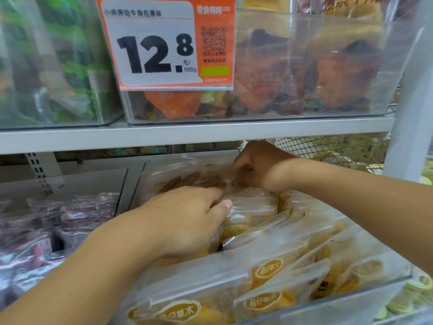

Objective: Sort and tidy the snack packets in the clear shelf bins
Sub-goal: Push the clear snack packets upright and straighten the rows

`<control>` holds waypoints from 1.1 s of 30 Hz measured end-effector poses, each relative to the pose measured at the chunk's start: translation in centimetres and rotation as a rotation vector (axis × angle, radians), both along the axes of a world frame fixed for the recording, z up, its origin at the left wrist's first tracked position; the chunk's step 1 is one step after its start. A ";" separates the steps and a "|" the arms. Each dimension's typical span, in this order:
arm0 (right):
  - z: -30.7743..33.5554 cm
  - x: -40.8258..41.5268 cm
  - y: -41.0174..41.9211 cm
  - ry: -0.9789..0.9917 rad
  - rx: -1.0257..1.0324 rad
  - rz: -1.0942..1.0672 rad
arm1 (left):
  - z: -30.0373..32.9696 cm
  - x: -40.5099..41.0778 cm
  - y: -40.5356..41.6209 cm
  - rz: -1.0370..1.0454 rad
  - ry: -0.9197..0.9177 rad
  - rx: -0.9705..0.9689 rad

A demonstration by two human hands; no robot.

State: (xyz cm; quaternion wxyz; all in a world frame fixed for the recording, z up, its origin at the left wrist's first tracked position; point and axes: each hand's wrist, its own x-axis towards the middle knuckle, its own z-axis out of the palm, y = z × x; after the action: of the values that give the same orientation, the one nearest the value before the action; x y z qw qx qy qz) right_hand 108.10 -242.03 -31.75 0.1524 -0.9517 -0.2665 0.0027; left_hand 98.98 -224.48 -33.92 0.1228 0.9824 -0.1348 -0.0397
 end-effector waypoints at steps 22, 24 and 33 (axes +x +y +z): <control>0.4 -2.4 -2.2 -0.175 0.049 -0.046 | 0.1 1.4 -0.4 0.102 -0.119 -0.139; -0.4 -2.0 -2.5 -0.138 0.285 -0.048 | 0.1 1.2 -0.2 0.078 -0.104 -0.147; -0.5 -1.1 -0.3 -0.002 0.235 0.012 | 0.8 1.6 -0.5 0.291 -0.179 -0.190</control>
State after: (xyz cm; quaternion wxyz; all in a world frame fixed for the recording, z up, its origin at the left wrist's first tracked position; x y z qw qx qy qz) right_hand 107.01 -242.30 -32.26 0.2628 -0.9256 -0.2708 -0.0287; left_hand 100.60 -225.02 -33.09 0.2069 0.9752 -0.0047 0.0788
